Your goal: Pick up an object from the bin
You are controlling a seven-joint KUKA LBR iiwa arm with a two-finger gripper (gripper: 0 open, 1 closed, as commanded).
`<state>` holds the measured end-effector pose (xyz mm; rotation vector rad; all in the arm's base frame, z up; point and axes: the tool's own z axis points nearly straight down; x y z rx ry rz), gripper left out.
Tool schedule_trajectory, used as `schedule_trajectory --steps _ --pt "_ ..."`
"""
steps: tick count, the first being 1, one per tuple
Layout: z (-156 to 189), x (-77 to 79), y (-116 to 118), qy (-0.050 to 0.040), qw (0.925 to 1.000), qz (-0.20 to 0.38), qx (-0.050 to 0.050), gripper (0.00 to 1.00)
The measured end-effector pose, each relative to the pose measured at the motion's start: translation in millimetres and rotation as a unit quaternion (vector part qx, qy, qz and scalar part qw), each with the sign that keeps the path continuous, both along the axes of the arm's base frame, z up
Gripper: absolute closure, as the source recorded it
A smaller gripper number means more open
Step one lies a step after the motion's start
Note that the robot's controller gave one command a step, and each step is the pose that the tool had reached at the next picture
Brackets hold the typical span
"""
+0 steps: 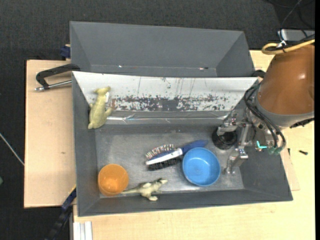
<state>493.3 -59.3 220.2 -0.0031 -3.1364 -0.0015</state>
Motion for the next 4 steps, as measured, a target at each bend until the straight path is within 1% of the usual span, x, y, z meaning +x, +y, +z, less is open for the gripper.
schedule_trajectory --steps 1,2,3,4 --pt "-147.9 43.4 108.9 -0.0075 0.9863 0.165 0.000 0.00" --pt "-117.2 47.1 121.0 -0.0074 0.9859 0.167 0.000 0.00" --pt "-119.2 73.7 141.7 -0.0062 0.9873 0.159 0.001 0.00" --pt "-147.8 90.6 119.8 -0.0034 0.9873 0.159 0.002 0.00"
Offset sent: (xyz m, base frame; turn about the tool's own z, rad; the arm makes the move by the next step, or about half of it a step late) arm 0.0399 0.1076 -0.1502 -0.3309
